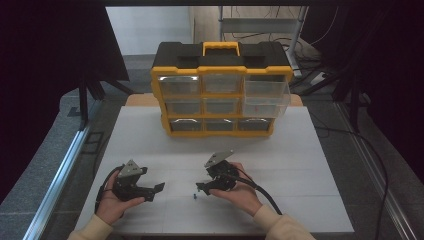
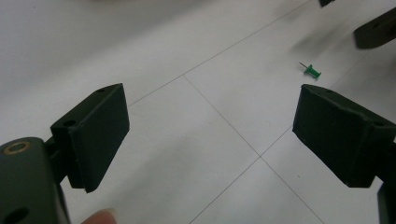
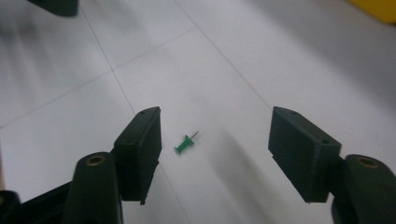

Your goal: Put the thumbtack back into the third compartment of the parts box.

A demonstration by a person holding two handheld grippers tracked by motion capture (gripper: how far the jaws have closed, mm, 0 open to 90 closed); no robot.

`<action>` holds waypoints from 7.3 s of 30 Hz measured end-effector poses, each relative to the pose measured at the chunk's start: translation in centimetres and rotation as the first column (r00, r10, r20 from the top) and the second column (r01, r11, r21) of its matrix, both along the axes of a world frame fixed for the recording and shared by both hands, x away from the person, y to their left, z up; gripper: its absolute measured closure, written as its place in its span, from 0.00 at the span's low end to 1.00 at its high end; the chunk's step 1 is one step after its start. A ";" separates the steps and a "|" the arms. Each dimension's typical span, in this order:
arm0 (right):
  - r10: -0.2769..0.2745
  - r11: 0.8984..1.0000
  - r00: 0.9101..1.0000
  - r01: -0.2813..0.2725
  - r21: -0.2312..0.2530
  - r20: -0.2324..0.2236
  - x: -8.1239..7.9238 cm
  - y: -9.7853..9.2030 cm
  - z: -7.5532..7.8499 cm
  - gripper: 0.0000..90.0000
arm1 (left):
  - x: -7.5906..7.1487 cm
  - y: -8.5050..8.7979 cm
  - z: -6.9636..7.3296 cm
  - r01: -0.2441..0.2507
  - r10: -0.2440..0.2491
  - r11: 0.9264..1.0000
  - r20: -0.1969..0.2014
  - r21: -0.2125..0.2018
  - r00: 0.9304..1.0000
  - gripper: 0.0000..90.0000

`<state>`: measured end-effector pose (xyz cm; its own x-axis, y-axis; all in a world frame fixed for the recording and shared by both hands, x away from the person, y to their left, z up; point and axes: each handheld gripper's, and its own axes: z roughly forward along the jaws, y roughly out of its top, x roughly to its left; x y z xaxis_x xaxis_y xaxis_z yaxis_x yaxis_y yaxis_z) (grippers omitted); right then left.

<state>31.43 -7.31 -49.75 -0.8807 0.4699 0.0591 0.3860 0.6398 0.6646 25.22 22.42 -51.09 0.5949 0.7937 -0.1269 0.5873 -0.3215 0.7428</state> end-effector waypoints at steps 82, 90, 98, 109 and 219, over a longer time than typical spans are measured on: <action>-0.099 0.946 0.991 0.066 0.316 0.091 -0.6 -5.4 12.0 0.95 | 0.0 0.2 0.0 0.012 -0.012 1.000 -0.004 -0.001 1.000 0.12; -0.135 0.927 0.982 0.078 0.368 0.131 -0.8 -6.5 14.6 0.95 | 0.0 0.2 0.0 0.013 -0.013 1.000 0.000 -0.004 1.000 0.12; -0.156 0.913 0.977 0.087 0.399 0.145 -0.7 -7.2 16.1 0.95 | -0.1 0.2 0.1 0.013 -0.013 1.000 0.002 -0.004 1.000 0.12; -0.161 0.908 0.973 0.081 0.411 0.163 0.1 -7.0 18.8 0.95 | -0.3 0.0 0.3 0.018 -0.017 1.000 0.011 -0.009 1.000 0.12; -0.040 0.985 0.997 0.029 0.173 0.063 0.5 -2.3 8.0 0.38 | -0.4 0.1 0.3 0.024 -0.024 1.000 0.017 -0.009 1.000 0.12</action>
